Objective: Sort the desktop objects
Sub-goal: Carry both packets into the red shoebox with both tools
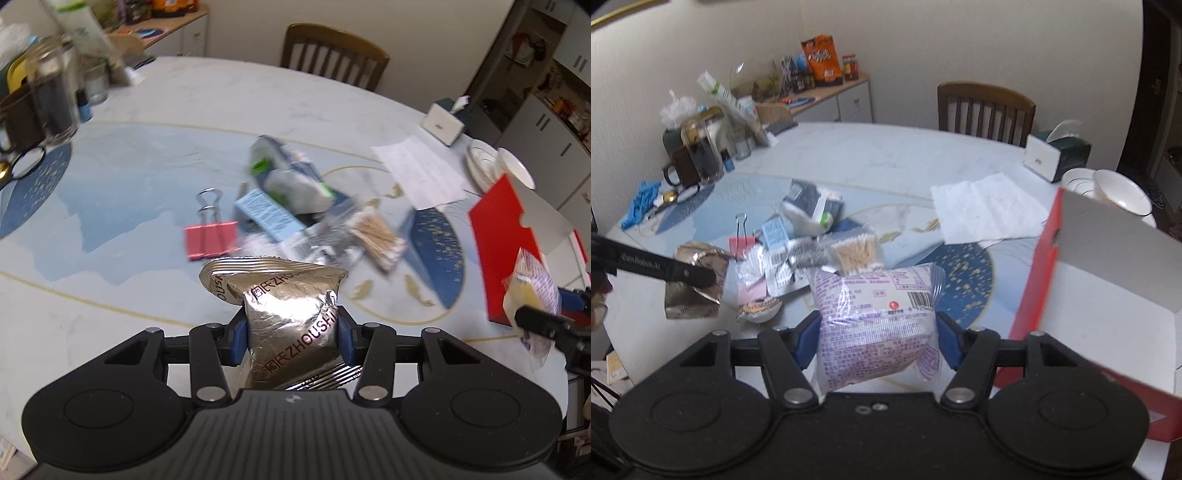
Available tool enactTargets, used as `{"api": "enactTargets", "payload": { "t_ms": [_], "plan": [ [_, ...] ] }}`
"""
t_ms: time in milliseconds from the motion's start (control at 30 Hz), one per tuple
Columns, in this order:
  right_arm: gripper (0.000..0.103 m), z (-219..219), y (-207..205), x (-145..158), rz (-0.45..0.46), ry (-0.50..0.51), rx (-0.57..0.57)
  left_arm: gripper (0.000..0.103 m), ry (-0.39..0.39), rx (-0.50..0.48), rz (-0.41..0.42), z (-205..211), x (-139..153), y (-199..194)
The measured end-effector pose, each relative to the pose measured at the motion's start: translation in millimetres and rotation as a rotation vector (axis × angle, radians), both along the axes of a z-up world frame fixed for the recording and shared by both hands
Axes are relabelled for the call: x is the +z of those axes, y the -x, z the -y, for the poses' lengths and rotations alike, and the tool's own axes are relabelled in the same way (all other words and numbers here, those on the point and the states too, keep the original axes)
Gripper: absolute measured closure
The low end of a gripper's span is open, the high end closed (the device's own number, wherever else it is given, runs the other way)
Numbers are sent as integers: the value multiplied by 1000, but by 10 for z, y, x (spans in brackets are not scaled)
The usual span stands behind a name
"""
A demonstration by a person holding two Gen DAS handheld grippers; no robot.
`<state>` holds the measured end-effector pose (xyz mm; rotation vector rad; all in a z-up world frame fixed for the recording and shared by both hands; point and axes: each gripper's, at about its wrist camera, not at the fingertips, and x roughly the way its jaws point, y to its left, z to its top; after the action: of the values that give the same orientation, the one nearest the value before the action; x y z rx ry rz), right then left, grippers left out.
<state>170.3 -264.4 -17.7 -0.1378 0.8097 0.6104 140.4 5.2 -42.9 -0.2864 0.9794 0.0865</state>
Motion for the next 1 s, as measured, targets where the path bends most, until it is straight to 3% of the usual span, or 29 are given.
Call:
{"api": "enactTargets", "payload": {
  "t_ms": [433,1000],
  "plan": [
    [40,791,-221,416,41,-73,-111,57,-23,-136,71,677,385,-248],
    [40,1483,-483,363,50,-46,-251,57,-38,-379,106,1704,592,-879]
  ]
}}
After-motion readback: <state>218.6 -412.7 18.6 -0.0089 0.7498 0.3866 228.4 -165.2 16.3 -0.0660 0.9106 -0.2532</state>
